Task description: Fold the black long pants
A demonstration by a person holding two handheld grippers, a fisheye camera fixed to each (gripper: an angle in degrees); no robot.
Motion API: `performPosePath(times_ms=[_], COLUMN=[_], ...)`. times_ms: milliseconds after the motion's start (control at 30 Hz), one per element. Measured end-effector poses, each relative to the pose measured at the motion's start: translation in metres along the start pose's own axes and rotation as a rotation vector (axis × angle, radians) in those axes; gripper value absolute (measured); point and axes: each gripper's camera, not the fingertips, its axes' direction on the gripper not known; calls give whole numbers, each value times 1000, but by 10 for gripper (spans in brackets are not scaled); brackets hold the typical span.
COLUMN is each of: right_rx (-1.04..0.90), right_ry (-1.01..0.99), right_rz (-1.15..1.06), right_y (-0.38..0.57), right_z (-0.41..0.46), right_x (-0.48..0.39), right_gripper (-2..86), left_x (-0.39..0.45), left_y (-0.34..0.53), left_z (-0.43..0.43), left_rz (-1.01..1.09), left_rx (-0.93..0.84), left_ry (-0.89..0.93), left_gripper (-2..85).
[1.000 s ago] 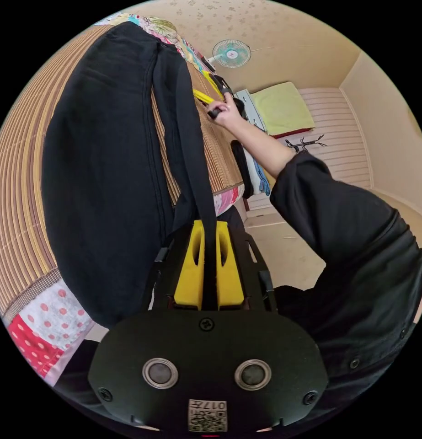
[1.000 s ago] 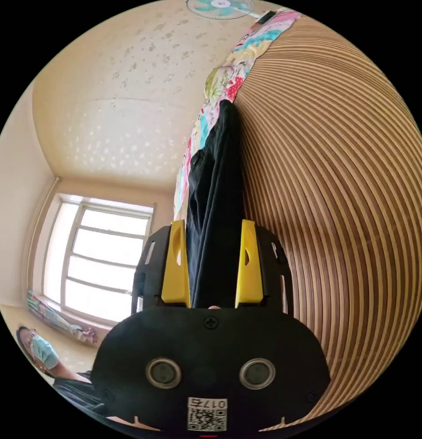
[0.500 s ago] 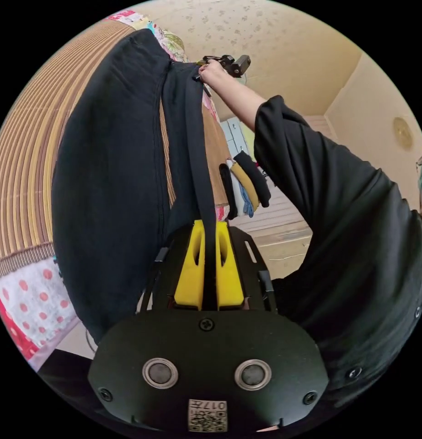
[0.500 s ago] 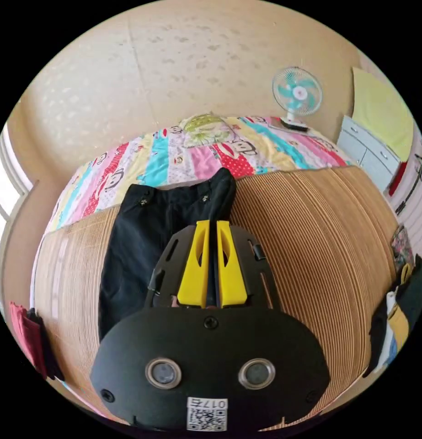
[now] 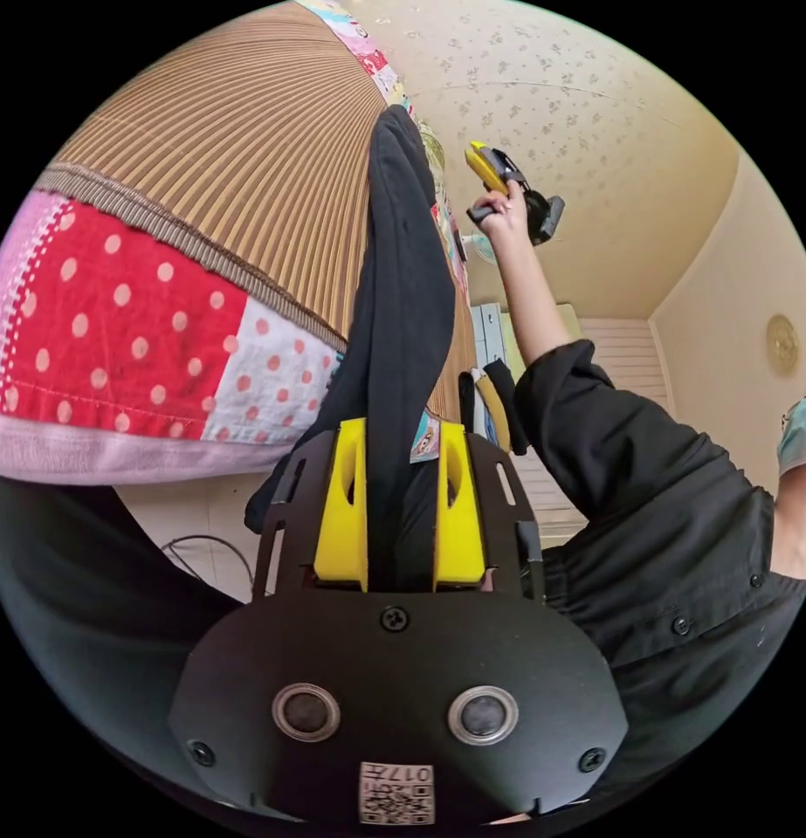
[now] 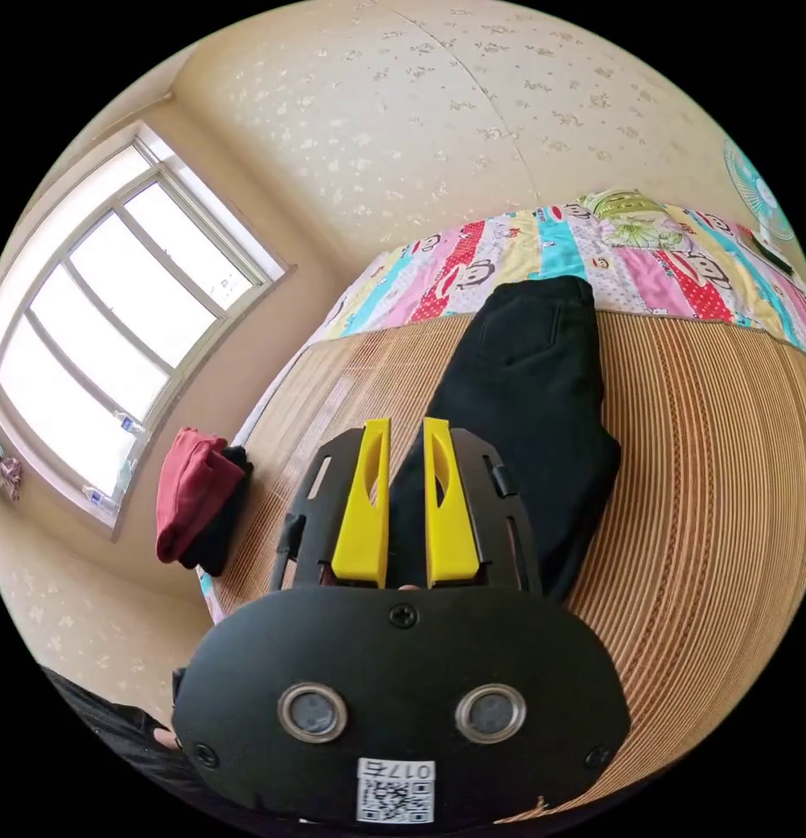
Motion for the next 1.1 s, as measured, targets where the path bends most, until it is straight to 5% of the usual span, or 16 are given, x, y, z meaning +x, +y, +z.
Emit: performPosePath(times_ms=[167,467,667,800,900,1100], right_rx=[-125,-157,-78,-90,-225,-259], right_ry=[24,-250,-715,-566,-410,-433], right_rz=[-4,184,-6,-72,74,176], right_y=[157,344,363,350,351,362], right_z=[-41,-84,-145,-192,-174,-143], right_x=[3,-10,-10,4,28,36], right_gripper=[84,56,8,11,30,84], left_x=[23,40,75,54,-11,15], left_y=[4,-3,-1,-7,-12,1], left_z=[4,42,8,-6,23,20], left_rz=[60,28,316,278,-130,-24], left_rx=[18,-124,-94,-125,-376,-237], left_ry=[-74,-279,101,107,-260,-317], left_gripper=[125,60,42,41,51,76])
